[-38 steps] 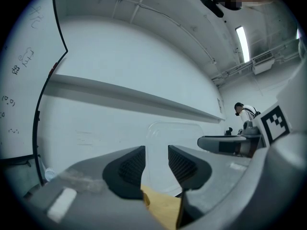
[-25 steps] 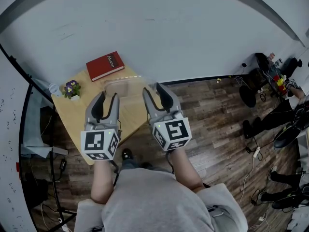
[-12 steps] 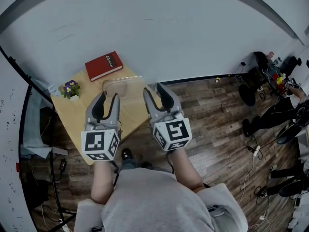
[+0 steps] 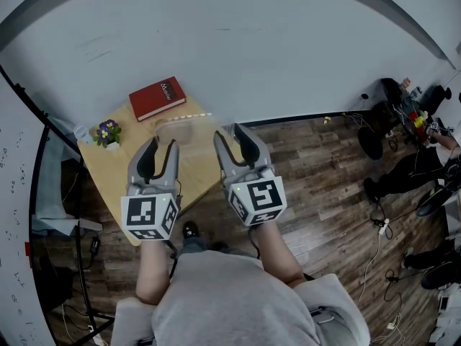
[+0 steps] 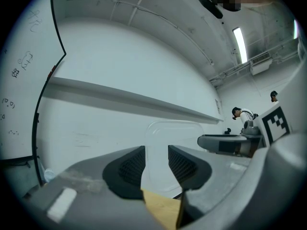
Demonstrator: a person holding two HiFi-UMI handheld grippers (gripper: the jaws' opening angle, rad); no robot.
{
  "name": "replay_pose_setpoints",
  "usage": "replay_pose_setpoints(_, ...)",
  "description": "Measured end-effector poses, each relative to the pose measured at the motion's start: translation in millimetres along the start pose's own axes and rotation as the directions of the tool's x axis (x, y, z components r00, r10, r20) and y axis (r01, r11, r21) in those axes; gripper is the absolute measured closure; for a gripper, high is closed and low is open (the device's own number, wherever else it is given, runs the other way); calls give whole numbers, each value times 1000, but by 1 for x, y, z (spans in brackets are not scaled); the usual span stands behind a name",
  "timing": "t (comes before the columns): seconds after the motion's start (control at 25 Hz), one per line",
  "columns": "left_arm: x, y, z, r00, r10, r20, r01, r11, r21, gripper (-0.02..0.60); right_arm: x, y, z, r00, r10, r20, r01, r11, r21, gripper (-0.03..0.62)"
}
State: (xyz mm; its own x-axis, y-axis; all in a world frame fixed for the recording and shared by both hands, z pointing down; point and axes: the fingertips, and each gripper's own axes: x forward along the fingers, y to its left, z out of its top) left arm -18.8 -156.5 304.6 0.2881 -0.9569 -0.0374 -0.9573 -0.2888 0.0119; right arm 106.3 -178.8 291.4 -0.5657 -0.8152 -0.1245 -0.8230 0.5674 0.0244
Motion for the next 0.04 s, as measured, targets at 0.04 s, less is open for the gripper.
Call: replay_pose_setpoints(0.04,0,1,0,1000,1,0,-1,1000,1,434,1,0,0,1000,1,0,-1,1000,0,447)
